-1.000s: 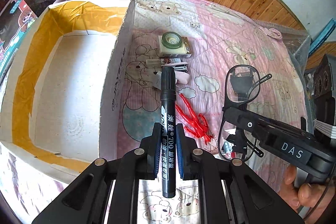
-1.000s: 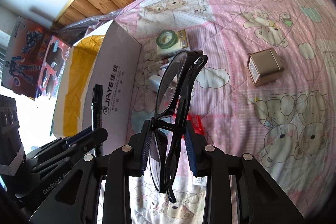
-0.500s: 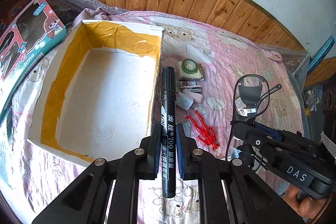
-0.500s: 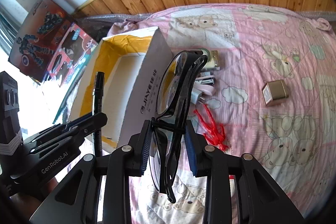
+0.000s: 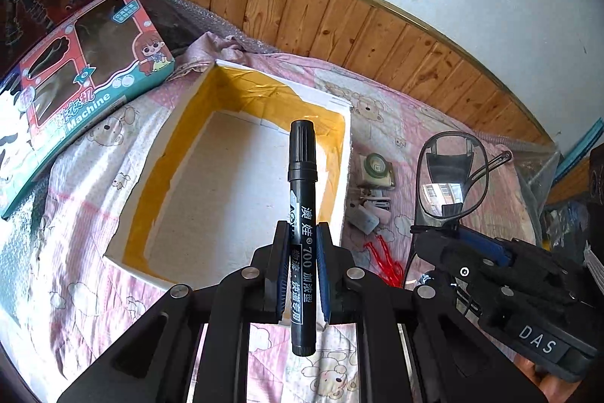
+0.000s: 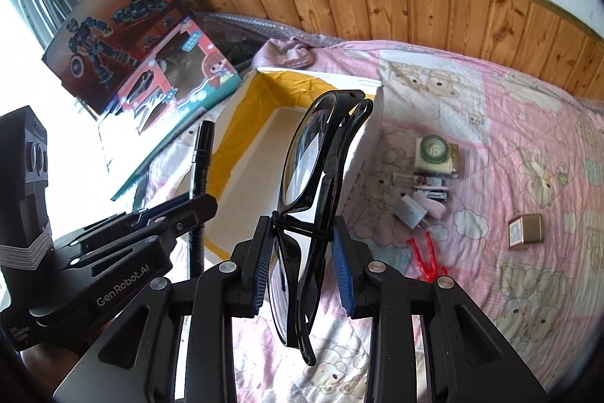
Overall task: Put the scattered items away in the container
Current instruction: 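Carry the marker and glasses with both tools over the white box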
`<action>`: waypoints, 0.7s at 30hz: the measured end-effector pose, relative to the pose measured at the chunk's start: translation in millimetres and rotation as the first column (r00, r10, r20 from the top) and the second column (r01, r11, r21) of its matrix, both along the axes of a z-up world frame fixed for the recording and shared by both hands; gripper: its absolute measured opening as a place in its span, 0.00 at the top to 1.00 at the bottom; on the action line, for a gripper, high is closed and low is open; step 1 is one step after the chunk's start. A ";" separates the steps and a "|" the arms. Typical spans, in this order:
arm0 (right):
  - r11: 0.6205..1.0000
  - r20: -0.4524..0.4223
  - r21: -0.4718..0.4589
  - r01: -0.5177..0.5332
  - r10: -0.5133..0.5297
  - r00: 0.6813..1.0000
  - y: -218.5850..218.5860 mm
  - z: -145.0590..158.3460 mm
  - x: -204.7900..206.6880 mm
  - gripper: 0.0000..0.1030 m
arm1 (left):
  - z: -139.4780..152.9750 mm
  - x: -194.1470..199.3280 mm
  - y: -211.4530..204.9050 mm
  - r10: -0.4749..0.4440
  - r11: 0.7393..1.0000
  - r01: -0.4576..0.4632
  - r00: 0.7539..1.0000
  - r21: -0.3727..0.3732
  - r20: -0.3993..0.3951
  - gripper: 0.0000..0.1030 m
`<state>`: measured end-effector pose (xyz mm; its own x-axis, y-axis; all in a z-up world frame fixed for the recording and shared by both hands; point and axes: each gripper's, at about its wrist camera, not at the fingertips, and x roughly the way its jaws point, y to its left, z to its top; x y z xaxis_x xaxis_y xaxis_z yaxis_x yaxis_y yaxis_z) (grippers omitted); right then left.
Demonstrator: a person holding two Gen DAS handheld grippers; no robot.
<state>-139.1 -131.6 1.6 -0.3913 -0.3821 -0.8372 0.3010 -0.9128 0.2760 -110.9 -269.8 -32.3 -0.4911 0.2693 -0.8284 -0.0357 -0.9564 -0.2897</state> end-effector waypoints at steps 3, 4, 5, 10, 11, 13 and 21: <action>0.999 -0.002 0.009 -0.036 0.036 0.999 -18.4 0.4 -4.8 0.69 | -0.7 -3.0 -13.3 0.026 1.000 -0.026 1.000 0.003 0.000 0.86; 0.999 -0.002 0.011 -0.047 0.047 0.999 -23.7 -0.1 -6.9 0.69 | -1.4 -4.7 -17.3 0.033 0.999 -0.033 0.999 0.003 0.002 0.86; 0.998 0.000 0.013 -0.057 0.057 0.998 -28.5 -1.0 -9.1 0.69 | -2.4 -6.4 -21.3 0.041 0.999 -0.041 0.999 0.004 0.004 0.86; 0.995 0.013 0.025 -0.096 0.095 0.995 -47.5 -8.3 -21.2 0.69 | -9.2 -14.5 -36.0 0.071 0.998 -0.071 0.997 0.001 0.020 0.86; 0.995 0.016 0.026 -0.101 0.100 0.995 -50.4 -9.8 -23.7 0.69 | -10.3 -16.0 -38.6 0.077 0.997 -0.077 0.997 0.001 0.023 0.86; 0.994 0.022 0.028 -0.110 0.109 0.994 -56.0 -12.6 -29.1 0.69 | -12.7 -19.9 -42.2 0.084 0.996 -0.084 0.996 0.001 0.028 0.86; 0.992 0.049 0.029 -0.120 0.118 0.992 -63.1 -25.3 -52.7 0.69 | -25.9 -38.0 -47.7 0.098 0.995 -0.098 0.993 -0.003 0.063 0.86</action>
